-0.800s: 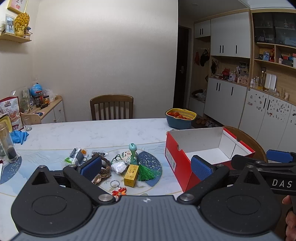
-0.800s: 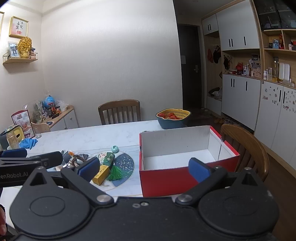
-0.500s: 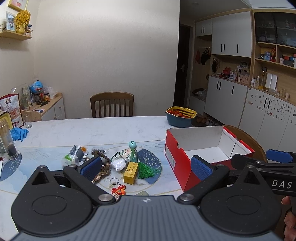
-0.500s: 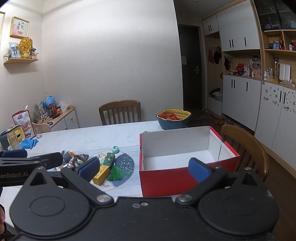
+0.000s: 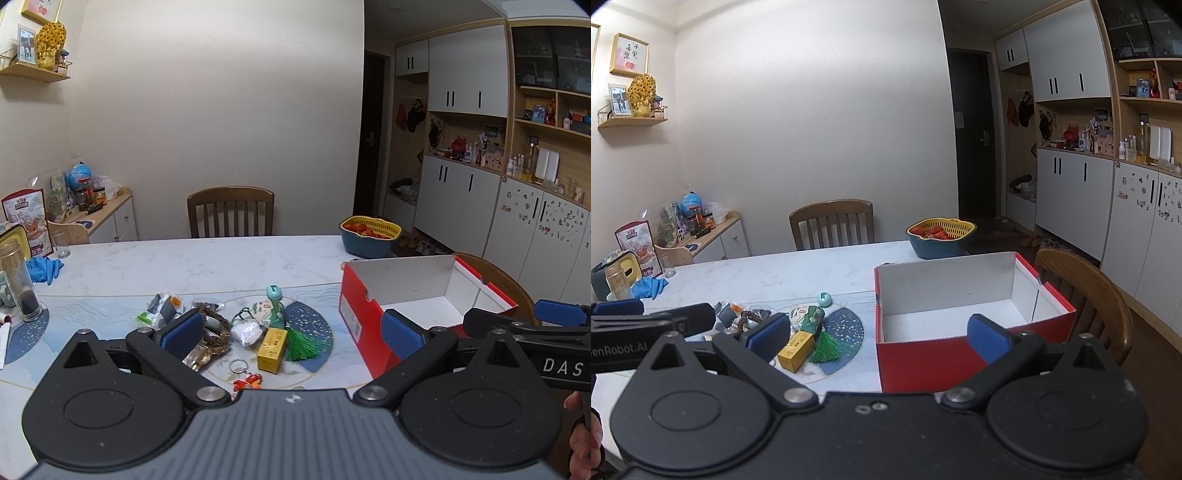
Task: Organize objects
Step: 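Move both tools toward the cluttered items on the table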
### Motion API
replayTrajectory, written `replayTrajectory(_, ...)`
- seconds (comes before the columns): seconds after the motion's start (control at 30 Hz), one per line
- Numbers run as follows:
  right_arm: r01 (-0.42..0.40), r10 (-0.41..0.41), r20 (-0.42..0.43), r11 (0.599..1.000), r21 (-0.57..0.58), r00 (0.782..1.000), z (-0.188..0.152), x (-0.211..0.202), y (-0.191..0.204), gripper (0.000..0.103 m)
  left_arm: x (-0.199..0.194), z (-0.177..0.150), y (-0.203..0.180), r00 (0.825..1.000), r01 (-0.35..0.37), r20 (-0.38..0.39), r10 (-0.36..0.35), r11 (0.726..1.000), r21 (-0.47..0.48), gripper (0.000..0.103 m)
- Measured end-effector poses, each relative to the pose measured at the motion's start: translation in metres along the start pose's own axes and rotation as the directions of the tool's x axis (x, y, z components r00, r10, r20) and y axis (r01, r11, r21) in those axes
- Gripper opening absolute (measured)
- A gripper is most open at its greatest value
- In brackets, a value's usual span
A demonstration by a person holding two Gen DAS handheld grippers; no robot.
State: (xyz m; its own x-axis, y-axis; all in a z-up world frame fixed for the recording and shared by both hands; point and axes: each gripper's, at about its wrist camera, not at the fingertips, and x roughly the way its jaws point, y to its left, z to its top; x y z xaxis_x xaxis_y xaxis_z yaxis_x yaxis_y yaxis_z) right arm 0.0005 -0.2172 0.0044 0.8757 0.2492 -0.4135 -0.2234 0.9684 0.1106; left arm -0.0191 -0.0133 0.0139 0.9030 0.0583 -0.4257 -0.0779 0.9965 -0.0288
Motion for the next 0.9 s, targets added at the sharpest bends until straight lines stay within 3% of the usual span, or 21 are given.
replayTrajectory(0.6, 0.017, -0.019, -0.069, 0.999, -0.028, 0.997, 0.003, 0.057, 0.049, 0.102, 0.054, 0.009, 0.063, 0.997, 0.035, -0.066, -0.037, 0.999, -0.031, 0.103)
replayTrajectory(0.9, 0.032, -0.039, -0.126, 0.998, -0.054, 0.991, -0.001, 0.092, 0.079, 0.101, 0.095, 0.015, 0.113, 0.994, 0.051, -0.097, -0.054, 0.998, -0.041, 0.103)
